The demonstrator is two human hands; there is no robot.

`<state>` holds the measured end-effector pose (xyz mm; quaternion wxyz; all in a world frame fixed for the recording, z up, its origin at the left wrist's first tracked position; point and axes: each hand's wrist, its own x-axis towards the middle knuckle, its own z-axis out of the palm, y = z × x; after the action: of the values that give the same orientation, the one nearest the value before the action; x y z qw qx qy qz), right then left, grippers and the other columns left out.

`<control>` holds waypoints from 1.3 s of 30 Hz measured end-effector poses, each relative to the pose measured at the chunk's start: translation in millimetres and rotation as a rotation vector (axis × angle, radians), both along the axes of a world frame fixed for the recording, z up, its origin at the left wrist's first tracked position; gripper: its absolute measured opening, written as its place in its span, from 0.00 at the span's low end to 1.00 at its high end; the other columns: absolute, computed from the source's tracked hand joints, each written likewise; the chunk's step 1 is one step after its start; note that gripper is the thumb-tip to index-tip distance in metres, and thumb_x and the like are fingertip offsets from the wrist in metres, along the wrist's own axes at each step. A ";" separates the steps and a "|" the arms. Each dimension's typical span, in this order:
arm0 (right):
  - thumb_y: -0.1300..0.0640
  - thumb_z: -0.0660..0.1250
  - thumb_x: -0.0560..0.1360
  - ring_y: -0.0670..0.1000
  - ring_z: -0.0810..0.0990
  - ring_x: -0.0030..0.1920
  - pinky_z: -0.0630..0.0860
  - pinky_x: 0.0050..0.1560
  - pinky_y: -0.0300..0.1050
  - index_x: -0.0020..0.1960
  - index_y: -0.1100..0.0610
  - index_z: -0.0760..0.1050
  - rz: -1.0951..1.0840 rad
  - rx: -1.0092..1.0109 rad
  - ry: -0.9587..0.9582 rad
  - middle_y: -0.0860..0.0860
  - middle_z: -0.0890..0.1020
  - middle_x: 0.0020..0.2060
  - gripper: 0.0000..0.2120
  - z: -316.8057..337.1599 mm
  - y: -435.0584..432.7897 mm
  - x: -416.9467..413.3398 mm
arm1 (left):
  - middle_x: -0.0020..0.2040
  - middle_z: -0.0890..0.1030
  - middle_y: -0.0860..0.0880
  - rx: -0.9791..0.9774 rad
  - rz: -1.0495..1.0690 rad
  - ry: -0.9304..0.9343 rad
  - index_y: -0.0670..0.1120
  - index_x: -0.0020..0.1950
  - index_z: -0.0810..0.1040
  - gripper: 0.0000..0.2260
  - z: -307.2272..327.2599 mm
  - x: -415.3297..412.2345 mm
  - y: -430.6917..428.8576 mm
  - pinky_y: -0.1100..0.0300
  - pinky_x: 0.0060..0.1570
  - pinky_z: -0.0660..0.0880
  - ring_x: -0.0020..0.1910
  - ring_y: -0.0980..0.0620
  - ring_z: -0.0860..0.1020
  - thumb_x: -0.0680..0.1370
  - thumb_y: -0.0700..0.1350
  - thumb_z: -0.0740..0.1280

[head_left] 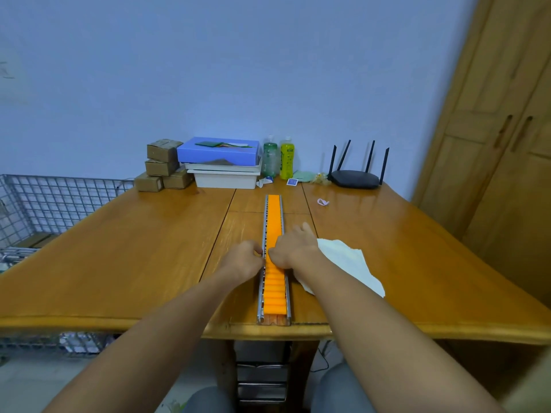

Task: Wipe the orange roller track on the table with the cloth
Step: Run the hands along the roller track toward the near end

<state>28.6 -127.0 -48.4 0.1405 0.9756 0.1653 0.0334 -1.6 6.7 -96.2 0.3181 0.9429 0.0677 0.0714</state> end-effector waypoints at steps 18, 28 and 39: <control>0.44 0.47 0.83 0.57 0.64 0.73 0.49 0.74 0.59 0.69 0.53 0.74 -0.036 0.103 0.063 0.55 0.74 0.70 0.25 -5.2 -21.6 -82.7 | 0.43 0.80 0.50 -0.036 -0.035 -0.019 0.47 0.58 0.79 0.06 3.9 -86.8 -19.5 0.63 0.32 0.70 0.39 0.54 0.77 0.81 0.42 0.67; 0.45 0.48 0.82 0.57 0.68 0.69 0.53 0.72 0.58 0.65 0.54 0.76 -0.029 0.161 0.044 0.56 0.76 0.66 0.24 -9.5 -36.5 -128.2 | 0.48 0.81 0.48 0.048 -0.015 -0.041 0.47 0.53 0.81 0.05 6.5 -130.3 -27.8 0.59 0.38 0.73 0.46 0.53 0.78 0.78 0.43 0.69; 0.44 0.48 0.82 0.58 0.71 0.65 0.58 0.67 0.59 0.68 0.46 0.76 0.039 0.181 -0.004 0.55 0.77 0.67 0.24 -18.2 -56.3 -171.9 | 0.52 0.79 0.50 0.186 -0.046 -0.068 0.47 0.62 0.79 0.11 9.7 -172.2 -39.1 0.58 0.43 0.74 0.50 0.52 0.77 0.80 0.49 0.69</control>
<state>-143.3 -183.3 -66.6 0.0515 0.9809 0.1800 0.0531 -173.8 -32.4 -86.4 0.2330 0.9667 0.0282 0.1021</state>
